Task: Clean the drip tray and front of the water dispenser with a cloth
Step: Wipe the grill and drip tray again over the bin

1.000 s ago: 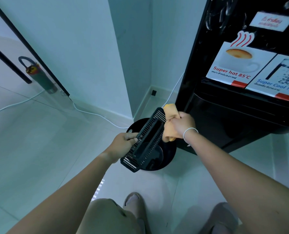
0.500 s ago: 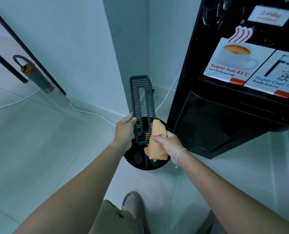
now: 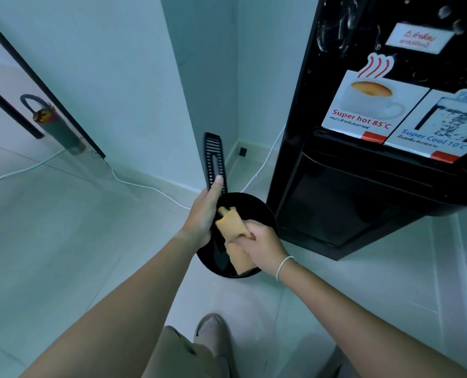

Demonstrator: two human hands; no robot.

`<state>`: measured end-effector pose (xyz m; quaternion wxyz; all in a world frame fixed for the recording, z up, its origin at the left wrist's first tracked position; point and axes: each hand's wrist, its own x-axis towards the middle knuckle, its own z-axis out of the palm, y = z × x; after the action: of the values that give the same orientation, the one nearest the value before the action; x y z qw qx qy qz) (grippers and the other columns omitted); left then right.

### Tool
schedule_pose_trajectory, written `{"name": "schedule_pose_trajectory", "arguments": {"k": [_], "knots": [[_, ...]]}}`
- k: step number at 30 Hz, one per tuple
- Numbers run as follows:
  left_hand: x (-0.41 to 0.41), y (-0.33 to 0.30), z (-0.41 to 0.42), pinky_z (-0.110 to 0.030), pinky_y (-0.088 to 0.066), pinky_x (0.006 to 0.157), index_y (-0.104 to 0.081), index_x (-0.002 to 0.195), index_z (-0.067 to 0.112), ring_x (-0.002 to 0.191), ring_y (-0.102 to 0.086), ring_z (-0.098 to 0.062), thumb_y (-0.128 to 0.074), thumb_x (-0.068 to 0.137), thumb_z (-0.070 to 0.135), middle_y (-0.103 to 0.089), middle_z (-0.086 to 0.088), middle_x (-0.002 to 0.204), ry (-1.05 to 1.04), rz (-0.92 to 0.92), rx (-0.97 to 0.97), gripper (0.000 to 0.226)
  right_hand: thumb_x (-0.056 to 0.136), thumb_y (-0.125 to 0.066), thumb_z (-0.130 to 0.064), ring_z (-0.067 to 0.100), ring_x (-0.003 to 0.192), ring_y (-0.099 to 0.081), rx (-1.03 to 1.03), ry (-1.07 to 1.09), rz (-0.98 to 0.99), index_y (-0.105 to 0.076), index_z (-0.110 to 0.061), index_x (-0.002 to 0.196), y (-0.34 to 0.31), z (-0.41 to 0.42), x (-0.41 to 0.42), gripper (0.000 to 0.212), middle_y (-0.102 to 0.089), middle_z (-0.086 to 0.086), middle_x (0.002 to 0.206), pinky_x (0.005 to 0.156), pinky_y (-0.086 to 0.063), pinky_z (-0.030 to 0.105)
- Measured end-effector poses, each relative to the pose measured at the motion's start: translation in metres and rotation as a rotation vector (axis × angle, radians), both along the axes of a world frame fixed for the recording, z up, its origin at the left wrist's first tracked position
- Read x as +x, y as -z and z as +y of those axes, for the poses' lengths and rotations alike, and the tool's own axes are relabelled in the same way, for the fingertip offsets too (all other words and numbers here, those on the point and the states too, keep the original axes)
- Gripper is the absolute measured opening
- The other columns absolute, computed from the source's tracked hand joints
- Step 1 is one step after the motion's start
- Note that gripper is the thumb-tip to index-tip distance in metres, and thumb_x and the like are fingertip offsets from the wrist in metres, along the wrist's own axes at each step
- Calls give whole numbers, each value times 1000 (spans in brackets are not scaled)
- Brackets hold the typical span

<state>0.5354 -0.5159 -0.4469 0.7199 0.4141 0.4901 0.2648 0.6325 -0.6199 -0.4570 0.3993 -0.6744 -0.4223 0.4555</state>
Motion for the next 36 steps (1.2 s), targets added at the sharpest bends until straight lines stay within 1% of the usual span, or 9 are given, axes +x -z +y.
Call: {"name": "schedule_pose_trajectory", "arguments": {"k": [4, 7, 9, 15, 19, 22, 29, 34, 36], "knots": [[-4, -2, -8, -30, -52, 65, -73, 83, 34, 68, -64, -18, -23, 83, 77, -68, 2, 76, 134, -92, -56, 66, 82, -61, -11, 17, 76, -57, -14, 259, 31, -59, -27, 74, -3, 13, 11, 18, -62, -4, 76, 65, -45, 26], [-6, 2, -12, -30, -49, 60, -68, 103, 21, 63, -60, -23, -14, 87, 73, -65, -4, 85, 243, -78, -116, 77, 82, -62, -17, 19, 85, -61, 10, 313, -87, -57, -28, 110, -9, 27, 24, 31, -67, -3, 96, 69, -47, 28], [-5, 2, -17, -32, -47, 61, -66, 111, 18, 67, -58, -27, -18, 86, 75, -64, -5, 94, 336, 22, -141, 79, 81, -62, -20, 23, 90, -62, 7, 310, -240, -53, -28, 117, -14, 38, 33, 38, -66, -1, 107, 72, -48, 31], [-4, 7, -21, -35, -51, 69, -68, 108, 16, 77, -61, -28, -22, 84, 76, -65, -5, 105, 345, 137, -141, 80, 80, -54, -14, 26, 72, -53, -34, 214, -647, -63, -15, 84, -27, 56, 47, 9, -60, 6, 86, 51, -33, 28], [0, 4, -11, -35, -50, 84, -70, 106, 15, 92, -67, -27, -29, 82, 76, -71, -13, 102, 200, 74, -102, 77, 81, -50, -16, 31, 78, -56, -22, 1, -747, -63, -15, 82, -8, 33, 18, 13, -57, 10, 88, 55, -35, 31], [4, 3, -6, -32, -52, 76, -72, 84, 12, 75, -67, -23, -33, 81, 77, -71, -7, 77, 69, 109, -70, 76, 78, -52, -15, 32, 79, -56, 27, -42, -706, -63, -12, 79, 9, 12, -6, 11, -56, 12, 87, 58, -38, 34], [-4, 8, -4, -28, -46, 58, -62, 83, 10, 57, -53, -18, -32, 85, 73, -58, -5, 68, -51, 53, -55, 70, 79, -55, -20, 18, 77, -56, -5, 26, -419, -65, -17, 81, 22, -16, -36, 11, -57, 0, 83, 60, -38, 27], [-2, 21, -28, -41, -45, 94, -67, 92, 16, 97, -62, -29, -34, 92, 62, -65, -18, 100, 107, 1, 23, 57, 77, -54, -18, 22, 83, -61, 32, 285, -181, -69, -24, 97, -10, 21, -16, 26, -68, 2, 92, 71, -48, 29], [-2, 22, -35, -45, -49, 93, -75, 88, 27, 100, -65, -30, -29, 95, 59, -71, -14, 103, 153, 39, 46, 55, 78, -53, -15, 25, 76, -61, 1, 407, -136, -69, -25, 90, -22, 38, 3, 22, -67, 2, 81, 66, -50, 32]]}}
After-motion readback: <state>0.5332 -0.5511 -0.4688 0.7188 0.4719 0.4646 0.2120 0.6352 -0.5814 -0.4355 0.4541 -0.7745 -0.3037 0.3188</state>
